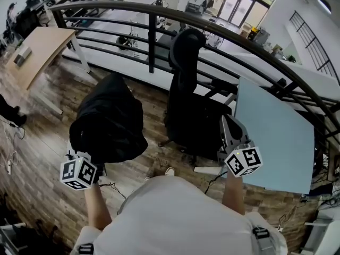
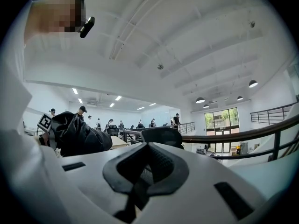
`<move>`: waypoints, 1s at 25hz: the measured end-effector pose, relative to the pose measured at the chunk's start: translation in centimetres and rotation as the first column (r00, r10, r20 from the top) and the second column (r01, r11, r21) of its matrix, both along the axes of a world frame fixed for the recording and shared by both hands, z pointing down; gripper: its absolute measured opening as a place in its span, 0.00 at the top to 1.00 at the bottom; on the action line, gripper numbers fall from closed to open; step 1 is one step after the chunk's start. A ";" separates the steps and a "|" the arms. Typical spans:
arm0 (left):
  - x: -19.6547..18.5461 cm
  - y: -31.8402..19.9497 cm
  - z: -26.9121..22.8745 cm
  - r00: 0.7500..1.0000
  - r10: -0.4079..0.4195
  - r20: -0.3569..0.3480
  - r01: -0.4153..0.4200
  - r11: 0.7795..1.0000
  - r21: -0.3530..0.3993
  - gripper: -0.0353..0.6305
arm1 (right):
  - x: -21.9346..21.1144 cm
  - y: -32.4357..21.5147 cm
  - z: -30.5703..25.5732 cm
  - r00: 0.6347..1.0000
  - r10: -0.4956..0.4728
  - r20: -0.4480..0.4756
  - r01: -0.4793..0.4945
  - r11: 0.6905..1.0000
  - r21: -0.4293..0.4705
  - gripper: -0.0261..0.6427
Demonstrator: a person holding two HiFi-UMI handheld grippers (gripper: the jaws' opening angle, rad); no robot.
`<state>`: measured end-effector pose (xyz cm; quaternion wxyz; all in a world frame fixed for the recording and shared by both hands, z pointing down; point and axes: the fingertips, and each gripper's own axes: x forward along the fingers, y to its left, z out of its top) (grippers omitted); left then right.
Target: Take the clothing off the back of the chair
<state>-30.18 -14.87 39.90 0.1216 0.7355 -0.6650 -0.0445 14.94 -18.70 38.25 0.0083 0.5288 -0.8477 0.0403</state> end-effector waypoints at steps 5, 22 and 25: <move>0.3 0.1 -0.6 1.000 0.014 0.002 -0.014 1.000 0.008 0.76 | 0.2 0.8 -0.1 1.000 0.002 0.003 -0.002 1.000 -0.001 0.93; 0.1 1.8 -1.5 0.996 0.085 -0.029 -0.084 0.996 0.037 0.76 | -0.2 5.9 -0.6 0.994 0.113 0.007 -0.113 0.993 0.034 0.93; 0.0 2.1 -1.3 0.993 0.108 -0.038 -0.107 0.994 0.036 0.76 | -0.1 7.3 -1.0 0.988 0.157 -0.002 -0.157 0.986 0.054 0.93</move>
